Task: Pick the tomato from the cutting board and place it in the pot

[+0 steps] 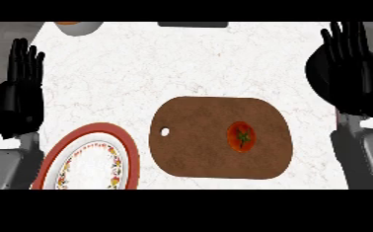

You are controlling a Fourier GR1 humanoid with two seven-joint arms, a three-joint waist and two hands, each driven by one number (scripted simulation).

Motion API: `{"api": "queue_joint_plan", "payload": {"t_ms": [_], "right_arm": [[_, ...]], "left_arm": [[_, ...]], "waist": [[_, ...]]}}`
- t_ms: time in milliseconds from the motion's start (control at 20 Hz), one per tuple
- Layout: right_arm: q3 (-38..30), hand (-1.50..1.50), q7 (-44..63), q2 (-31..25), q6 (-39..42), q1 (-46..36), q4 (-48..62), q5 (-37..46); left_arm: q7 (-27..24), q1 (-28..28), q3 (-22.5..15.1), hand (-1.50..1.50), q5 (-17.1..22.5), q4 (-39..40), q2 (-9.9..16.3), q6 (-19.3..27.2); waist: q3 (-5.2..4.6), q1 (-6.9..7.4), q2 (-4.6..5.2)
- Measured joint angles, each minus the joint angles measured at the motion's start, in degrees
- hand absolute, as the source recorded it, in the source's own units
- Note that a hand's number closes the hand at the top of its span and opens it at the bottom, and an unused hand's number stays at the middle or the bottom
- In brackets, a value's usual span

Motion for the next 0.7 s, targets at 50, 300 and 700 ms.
{"api": "queue_joint_plan", "payload": {"t_ms": [50, 300, 700], "right_arm": [[-0.07, 1.5, -1.36, -0.26, 0.7, 1.16, -1.68, 0.25], [-2.53, 1.5, -17.71, -3.27, 6.34, 5.48, -12.2, 3.09], [-6.12, -1.5, -44.14, 4.2, -1.02, 25.87, -13.0, 13.81]], "left_arm": [[0.89, 0.46, 0.02, 0.0, 0.01, -0.98, 0.26, 0.0], [0.7, 4.93, -2.97, 0.0, -0.5, -1.04, -2.14, -0.45], [0.97, 9.47, -8.86, 0.0, -1.08, -2.6, -6.76, -1.1]], "waist": [[0.05, -0.35, 0.02], [0.29, -3.76, -0.74], [0.37, -4.78, -0.18]]}}
